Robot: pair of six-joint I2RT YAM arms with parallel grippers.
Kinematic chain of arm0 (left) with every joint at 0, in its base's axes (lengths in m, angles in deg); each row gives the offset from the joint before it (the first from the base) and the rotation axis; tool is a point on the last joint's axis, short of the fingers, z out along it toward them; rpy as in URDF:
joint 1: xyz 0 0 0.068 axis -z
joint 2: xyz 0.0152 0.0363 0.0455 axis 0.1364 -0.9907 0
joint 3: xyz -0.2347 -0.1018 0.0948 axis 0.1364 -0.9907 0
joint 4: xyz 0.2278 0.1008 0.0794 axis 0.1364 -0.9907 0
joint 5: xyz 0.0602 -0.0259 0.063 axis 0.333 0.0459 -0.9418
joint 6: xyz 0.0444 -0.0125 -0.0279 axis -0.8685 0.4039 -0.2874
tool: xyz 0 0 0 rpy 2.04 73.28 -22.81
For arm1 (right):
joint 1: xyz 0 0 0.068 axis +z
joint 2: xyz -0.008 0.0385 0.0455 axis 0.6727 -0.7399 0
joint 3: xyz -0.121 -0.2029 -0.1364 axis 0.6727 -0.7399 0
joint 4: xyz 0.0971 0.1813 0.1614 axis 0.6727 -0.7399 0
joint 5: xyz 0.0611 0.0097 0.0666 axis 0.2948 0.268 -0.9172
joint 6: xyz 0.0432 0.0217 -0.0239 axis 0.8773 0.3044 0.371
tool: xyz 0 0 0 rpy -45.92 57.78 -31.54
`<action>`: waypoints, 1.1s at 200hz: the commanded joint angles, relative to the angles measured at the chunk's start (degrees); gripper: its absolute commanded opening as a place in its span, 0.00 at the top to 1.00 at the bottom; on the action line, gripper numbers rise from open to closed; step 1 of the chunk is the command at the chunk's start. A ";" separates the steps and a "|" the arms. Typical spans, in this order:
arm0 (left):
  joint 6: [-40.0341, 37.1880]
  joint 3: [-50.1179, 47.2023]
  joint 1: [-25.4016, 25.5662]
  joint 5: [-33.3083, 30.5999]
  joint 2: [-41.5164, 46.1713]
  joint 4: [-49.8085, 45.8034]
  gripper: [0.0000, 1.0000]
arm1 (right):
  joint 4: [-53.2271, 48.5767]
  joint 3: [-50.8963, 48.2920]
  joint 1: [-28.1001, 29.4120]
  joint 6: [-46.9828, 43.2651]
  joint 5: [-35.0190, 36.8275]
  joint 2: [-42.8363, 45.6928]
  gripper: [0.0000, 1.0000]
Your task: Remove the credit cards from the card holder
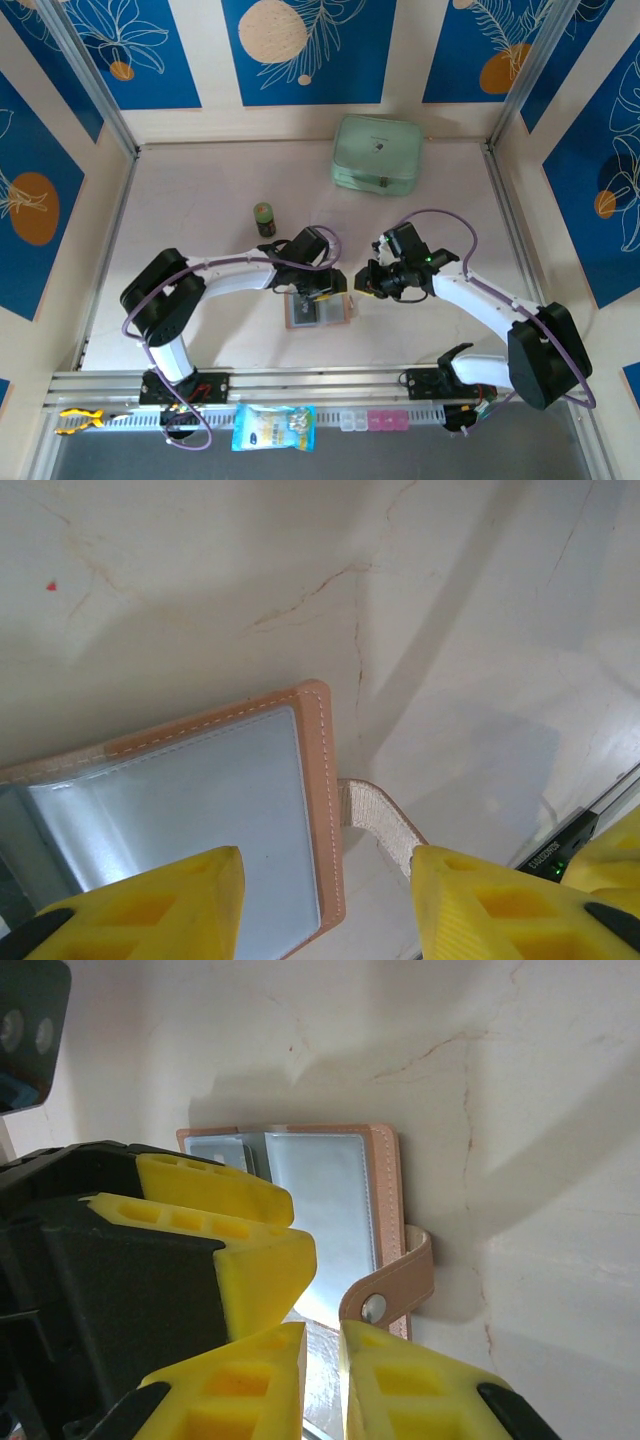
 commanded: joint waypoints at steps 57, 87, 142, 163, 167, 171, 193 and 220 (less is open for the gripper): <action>-2.59 -6.13 -1.36 -3.39 10.56 -5.63 0.52 | 0.41 7.14 6.72 1.45 0.33 -6.83 0.83; -1.74 -11.08 -2.14 -5.40 15.24 -5.95 0.52 | 1.05 10.06 9.55 1.97 0.76 -10.90 0.83; -1.18 -17.76 -4.91 -7.27 20.47 -6.29 0.58 | 2.56 12.74 13.41 2.56 0.59 -18.55 0.84; -1.50 -19.07 -6.33 -6.78 20.53 -5.99 0.63 | 3.73 12.16 14.02 3.00 0.16 -20.34 0.84; -1.53 -19.37 -6.59 -6.64 20.47 -5.77 0.63 | 3.95 12.00 14.07 3.10 0.01 -20.55 0.84; -1.62 -19.58 -6.84 -6.51 20.32 -5.51 0.63 | 4.21 11.91 14.15 3.23 -0.11 -20.76 0.84; -2.30 -20.31 -7.65 -5.59 19.20 -3.86 0.60 | 4.89 11.43 14.37 3.62 -0.48 -21.65 0.84; -3.30 -19.62 -8.10 -4.56 17.01 -2.81 0.61 | 4.89 11.34 14.38 3.80 -0.26 -22.00 0.84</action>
